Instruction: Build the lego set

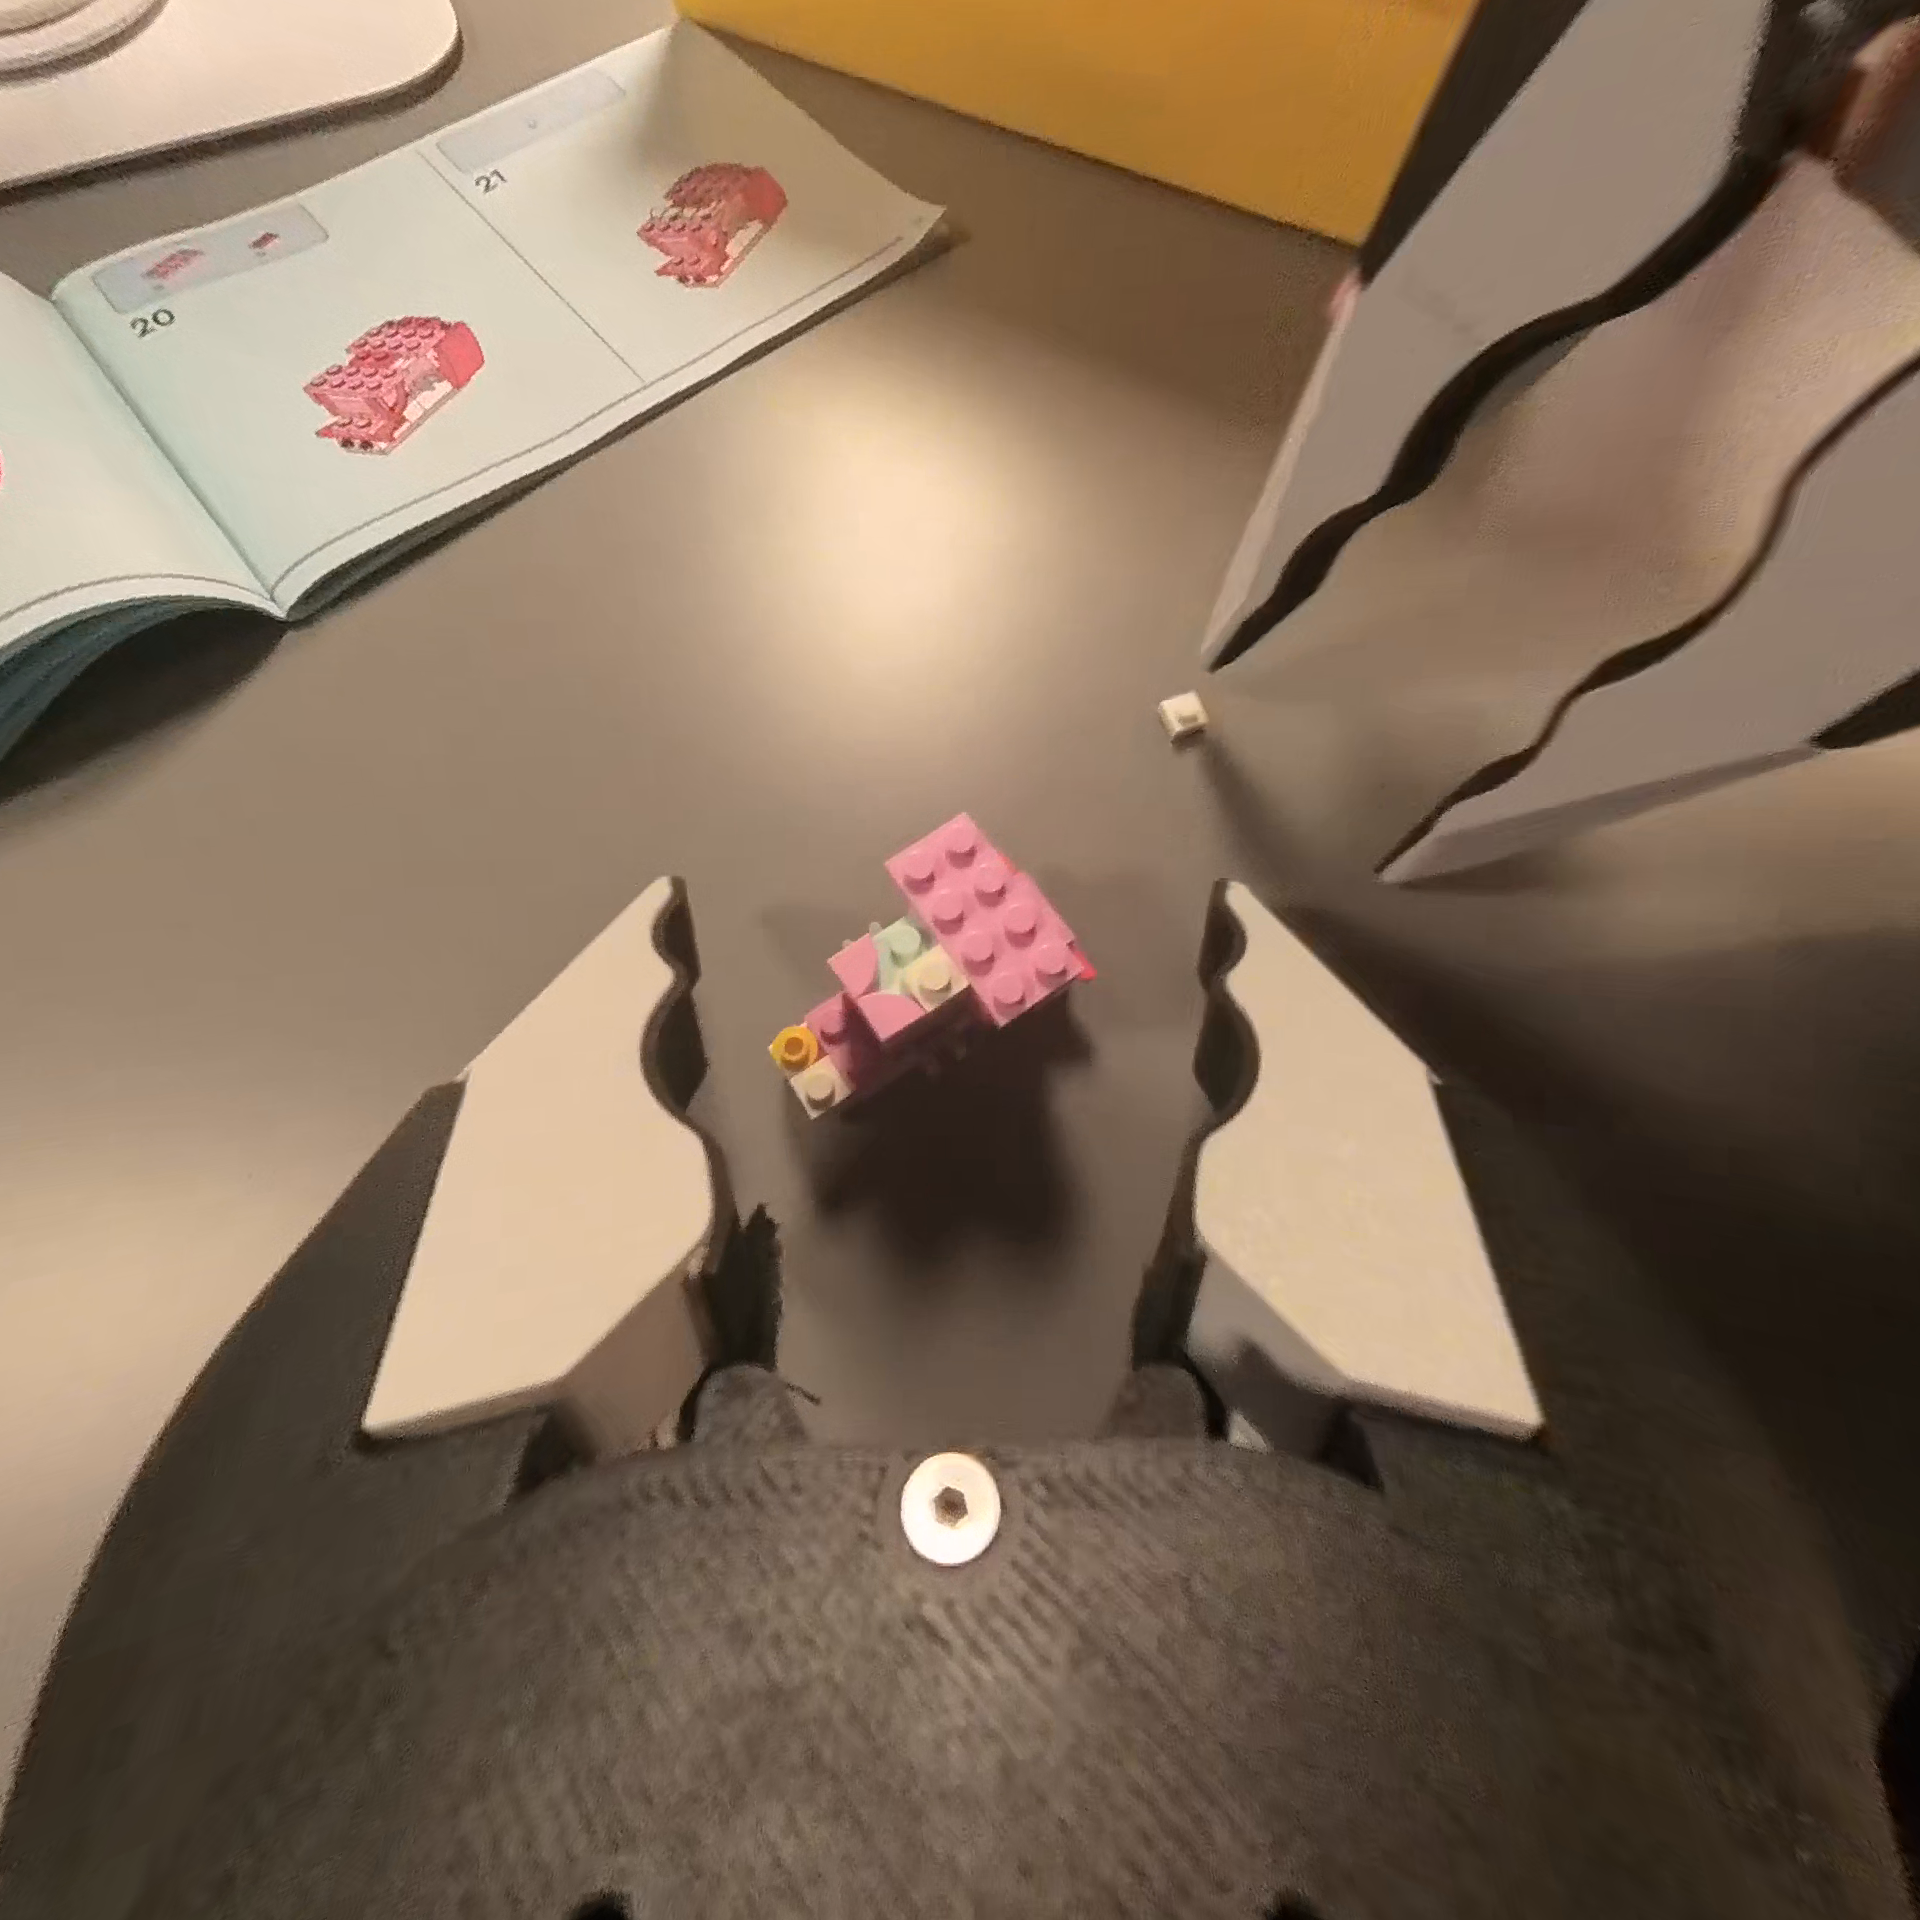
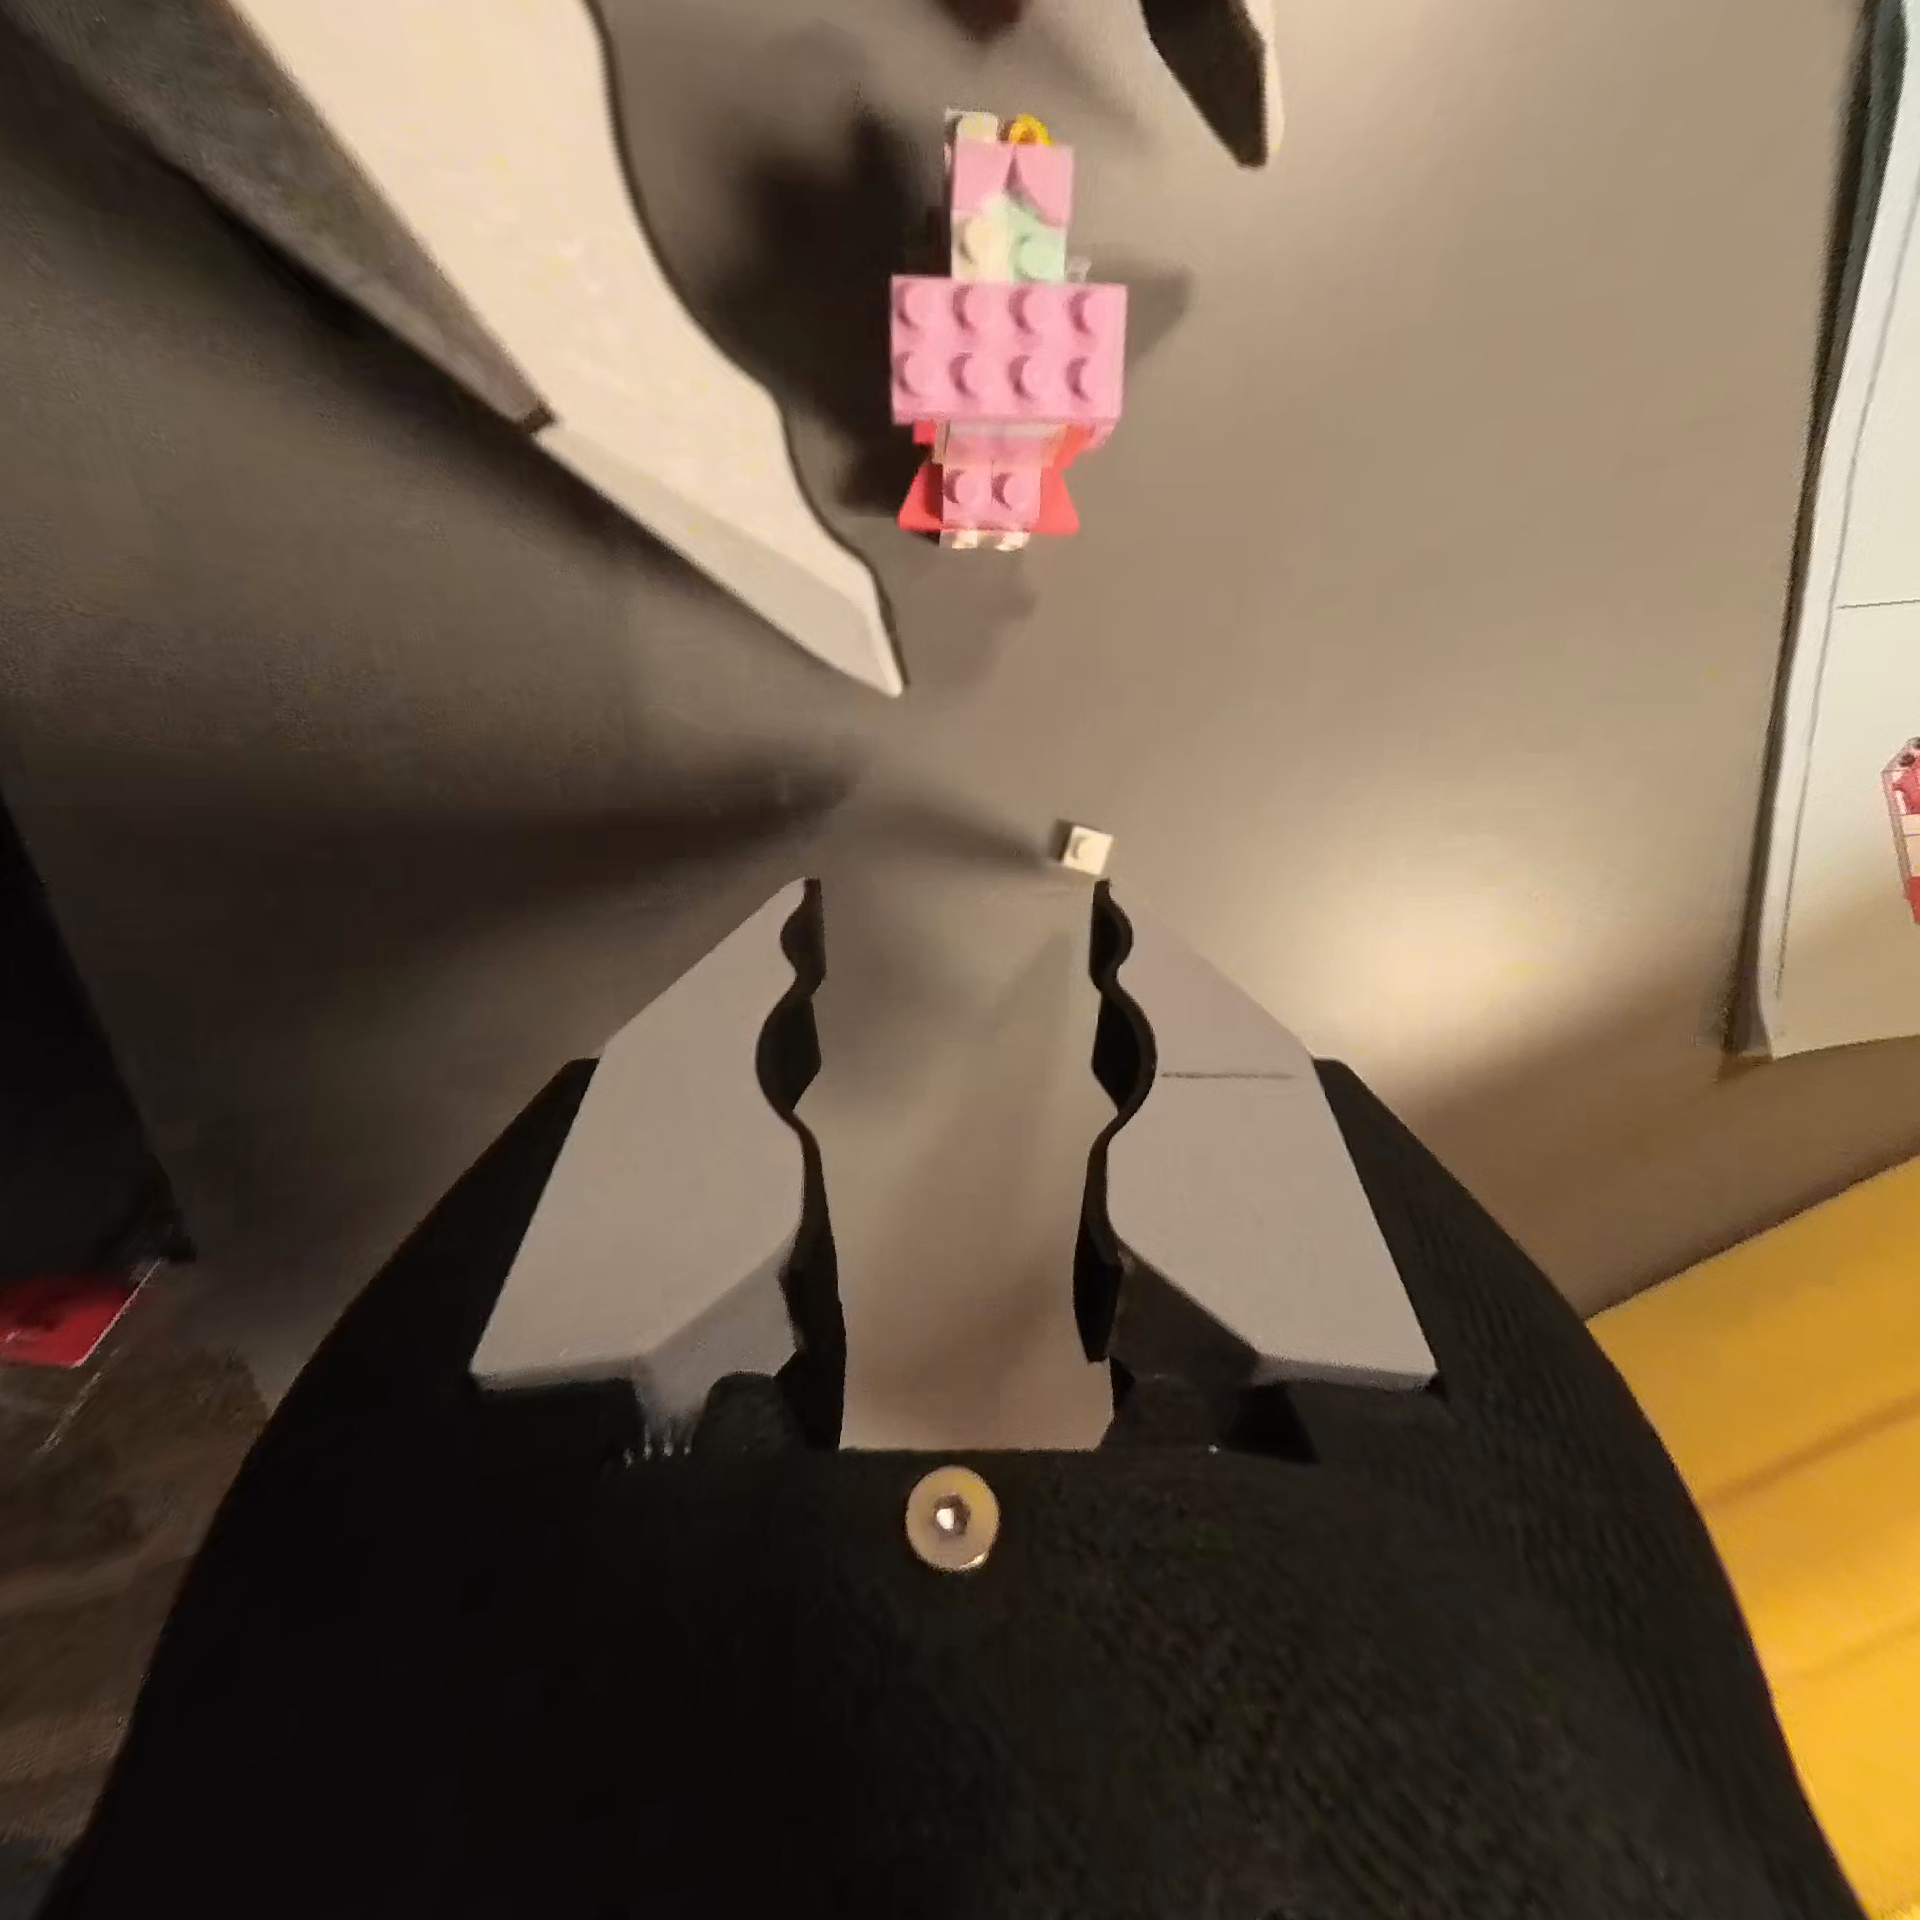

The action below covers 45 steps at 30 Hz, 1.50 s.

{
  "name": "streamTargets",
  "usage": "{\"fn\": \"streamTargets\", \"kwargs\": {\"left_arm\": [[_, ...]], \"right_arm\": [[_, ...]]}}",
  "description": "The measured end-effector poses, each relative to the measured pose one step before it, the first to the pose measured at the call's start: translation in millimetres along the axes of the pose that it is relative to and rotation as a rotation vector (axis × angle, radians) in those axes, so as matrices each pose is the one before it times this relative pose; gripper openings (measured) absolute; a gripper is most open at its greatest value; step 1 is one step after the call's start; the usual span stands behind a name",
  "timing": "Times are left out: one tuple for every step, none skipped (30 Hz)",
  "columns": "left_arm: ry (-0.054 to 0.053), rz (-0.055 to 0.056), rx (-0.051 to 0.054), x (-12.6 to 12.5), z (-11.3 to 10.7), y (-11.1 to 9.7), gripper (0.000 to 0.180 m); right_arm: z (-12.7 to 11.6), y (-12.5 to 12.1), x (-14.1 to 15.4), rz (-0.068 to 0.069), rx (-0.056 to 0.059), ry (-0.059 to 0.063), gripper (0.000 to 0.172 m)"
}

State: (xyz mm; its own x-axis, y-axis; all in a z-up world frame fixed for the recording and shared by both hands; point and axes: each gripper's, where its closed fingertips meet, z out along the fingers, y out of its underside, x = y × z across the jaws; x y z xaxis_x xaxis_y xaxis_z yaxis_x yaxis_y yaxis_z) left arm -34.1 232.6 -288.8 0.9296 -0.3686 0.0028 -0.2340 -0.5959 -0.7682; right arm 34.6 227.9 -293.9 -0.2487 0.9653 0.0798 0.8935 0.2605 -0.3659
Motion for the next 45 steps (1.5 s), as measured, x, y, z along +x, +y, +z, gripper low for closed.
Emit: {"fn": "streamTargets", "kwargs": {"left_arm": [[-0.0020, 0.0121, -0.0119, -1.58, 0.87, 2.82, 0.094], [0.0042, 0.0075, -0.0148, -0.92, 0.81, 3.37, 0.091], [0.0083, 0.0044, -0.0111, -0.49, 0.25, 2.91, 0.091], [0.0050, 0.0029, -0.0059, -0.79, -0.64, 2.52, 0.089], [0.0041, 0.0056, -0.0013, -0.99, -1.62, 1.99, 0.086], [0.0085, 0.0079, 0.0000, -0.19, -2.28, 2.09, 0.085], [-0.0013, 0.0031, -0.0047, -1.56, -2.90, 3.02, 0.083], [-0.0050, 0.0040, -0.0064, -2.19, -3.11, 3.37, 0.082], [-0.0023, 0.0030, -0.0070, -1.89, -3.25, 3.58, 0.082], [0.0009, -0.0066, -0.0088, -1.39, -3.54, 3.77, 0.083], [0.0093, -0.0123, -0.0091, 0.07, -3.65, 3.77, 0.083], [0.0212, -0.0157, -0.0027, 2.23, -3.73, 2.81, 0.086], [0.0253, -0.0197, 0.0024, 3.37, -3.65, 2.29, 0.087], [0.0262, -0.0164, 0.0043, 4.25, -3.52, 1.88, 0.088], [0.0216, -0.0087, 0.0050, 4.27, -3.41, 1.58, 0.090], [0.0101, -0.0004, 0.0037, 3.17, -3.11, 1.58, 0.091], [0.0041, 0.0101, 0.0020, 2.79, -2.78, 1.44, 0.092], [-0.0002, 0.0156, 0.0024, 2.16, -2.36, 1.02, 0.092], [-0.0011, 0.0161, 0.0013, 1.88, -2.00, 0.55, 0.092], [0.0035, 0.0175, 0.0005, 2.24, -1.58, 0.27, 0.092], [0.0061, 0.0202, 0.0019, 2.28, -1.28, -0.16, 0.093], [0.0003, 0.0157, 0.0011, 0.91, -1.33, -0.05, 0.093], [0.0042, 0.0128, 0.0037, 0.85, -1.25, -0.54, 0.094], [0.0113, 0.0109, 0.0075, 1.32, -1.11, -1.15, 0.094], [0.0100, 0.0059, 0.0074, 0.56, -1.08, -1.11, 0.093], [0.0090, 0.0039, 0.0060, -0.12, -0.95, -0.91, 0.094], [0.0064, 0.0042, 0.0042, -0.70, -0.93, -0.67, 0.094], [-0.0007, 0.0031, 0.0026, -1.70, -0.99, -0.64, 0.095], [0.0050, 0.0052, 0.0041, -0.82, -1.03, -0.71, 0.095], [0.0100, 0.0073, 0.0073, 0.13, -1.00, -1.36, 0.095], [0.0089, 0.0094, 0.0095, -0.08, -0.74, -1.63, 0.095], [0.0114, 0.0131, 0.0084, 0.28, -0.51, -1.59, 0.095], [0.0126, 0.0178, 0.0080, 0.48, 0.07, -1.63, 0.096], [0.0104, 0.0244, 0.0091, 0.17, 0.57, -1.84, 0.096], [0.0120, 0.0295, 0.0044, 0.31, 1.34, -1.27, 0.096], [0.0088, 0.0268, -0.0067, -0.34, 1.91, 0.11, 0.097], [0.0029, 0.0203, -0.0155, -1.61, 2.76, 1.17, 0.097], [0.0102, 0.0151, -0.0226, -0.50, 3.14, 1.89, 0.097], [0.0202, 0.0199, -0.0206, 1.41, 3.41, 1.23, 0.098], [0.0161, 0.0271, -0.0098, 1.12, 3.14, -0.17, 0.098], [0.0160, 0.0325, -0.0037, 1.50, 2.98, -0.72, 0.097], [0.0132, 0.0326, -0.0045, 0.91, 2.76, -0.24, 0.096], [0.0046, 0.0301, -0.0087, -0.73, 2.73, 0.63, 0.095], [0.0042, 0.0313, -0.0116, -0.87, 2.62, 1.30, 0.092], [0.0048, 0.0336, -0.0084, -0.25, 2.35, 1.04, 0.089]], "right_arm": [[-1.03, 0.80, -1.13, 0.0087, 0.0202, 0.0146, 0.051], [-0.86, -1.03, 0.09, 0.0098, 0.0324, 0.0165, 0.051], [-0.39, -4.16, 0.82, 0.0111, 0.0511, 0.0143, 0.051], [0.17, -5.98, -0.78, 0.0126, 0.0594, -0.0020, 0.051], [1.24, -5.74, -1.21, 0.0120, 0.0538, -0.0098, 0.051], [1.95, -5.41, -0.60, 0.0068, 0.0459, -0.0085, 0.054], [2.84, -5.84, -0.15, -0.0008, 0.0446, -0.0073, 0.057], [3.45, -6.81, -0.02, -0.0047, 0.0478, -0.0098, 0.061], [4.02, -7.59, -1.22, -0.0040, 0.0501, -0.0196, 0.064], [4.16, -7.89, -1.93, 0.0024, 0.0512, -0.0286, 0.066], [4.36, -7.68, -1.57, 0.0090, 0.0485, -0.0282, 0.070], [4.06, -6.26, -0.47, 0.0117, 0.0399, -0.0217, 0.073], [3.14, -3.22, -1.55, 0.0162, 0.0208, -0.0246, 0.074], [2.04, -0.44, -3.56, 0.0186, 0.0011, -0.0313, 0.075], [1.05, 1.31, -5.30, 0.0136, -0.0090, -0.0309, 0.075], [-0.05, 2.50, -8.06, -0.0001, -0.0136, -0.0386, 0.074], [-0.95, 3.10, -9.22, -0.0135, -0.0150, -0.0391, 0.070], [-1.36, 1.64, -2.80, -0.0215, -0.0062, 0.0036, 0.069], [-2.20, -0.90, 4.01, -0.0247, 0.0076, 0.0434, 0.067], [-2.44, -2.57, 5.23, -0.0224, 0.0149, 0.0448, 0.061], [-1.77, -4.50, 3.69, -0.0248, 0.0225, 0.0331, 0.056], [-0.85, -4.58, 2.31, -0.0279, 0.0214, 0.0239, 0.050], [0.12, -3.41, 1.16, -0.0263, 0.0112, 0.0154, 0.042], [0.99, -2.78, -1.00, -0.0262, 0.0054, 0.0016, 0.034], [1.42, -1.92, 0.01, -0.0236, 0.0003, 0.0079, 0.028], [1.74, -0.87, 0.30, -0.0174, -0.0063, 0.0080, 0.025], [1.79, 0.30, -1.08, -0.0082, -0.0131, -0.0031, 0.023], [1.99, 1.40, 0.35, 0.0006, -0.0186, 0.0036, 0.023], [2.01, 2.17, 0.00, 0.0013, -0.0195, 0.0001, 0.023], [1.89, 1.03, 0.07, 0.0019, -0.0104, 0.0010, 0.023], [1.03, -1.13, 0.02, 0.0006, 0.0056, 0.0002, 0.021], [0.59, -1.17, -0.27, -0.0005, 0.0071, -0.0028, 0.015], [0.30, -0.53, -0.89, -0.0004, 0.0038, -0.0081, 0.014], [-0.03, -0.79, -1.74, -0.0029, 0.0073, -0.0125, 0.014], [-0.24, -0.93, -1.98, -0.0051, 0.0124, -0.0119, 0.014], [-0.21, -0.54, -1.68, -0.0044, 0.0118, -0.0095, 0.014], [-0.12, 0.29, -1.20, 0.0003, 0.0080, -0.0067, 0.014], [-0.24, 0.67, -1.15, 0.0050, 0.0068, -0.0081, 0.014], [-0.67, 0.07, -1.53, 0.0067, 0.0112, -0.0115, 0.014], [-0.75, 0.13, -1.24, 0.0065, 0.0109, -0.0102, 0.014], [-0.93, 0.34, -1.31, 0.0030, 0.0104, -0.0101, 0.014], [-0.66, 0.67, -0.75, 0.0020, 0.0075, -0.0062, 0.014], [-0.64, 0.93, -0.39, 0.0015, 0.0056, -0.0035, 0.014], [-0.58, 0.40, -0.23, 0.0039, 0.0071, -0.0026, 0.014], [-0.75, -0.28, -0.73, 0.0076, 0.0101, -0.0039, 0.014]]}}
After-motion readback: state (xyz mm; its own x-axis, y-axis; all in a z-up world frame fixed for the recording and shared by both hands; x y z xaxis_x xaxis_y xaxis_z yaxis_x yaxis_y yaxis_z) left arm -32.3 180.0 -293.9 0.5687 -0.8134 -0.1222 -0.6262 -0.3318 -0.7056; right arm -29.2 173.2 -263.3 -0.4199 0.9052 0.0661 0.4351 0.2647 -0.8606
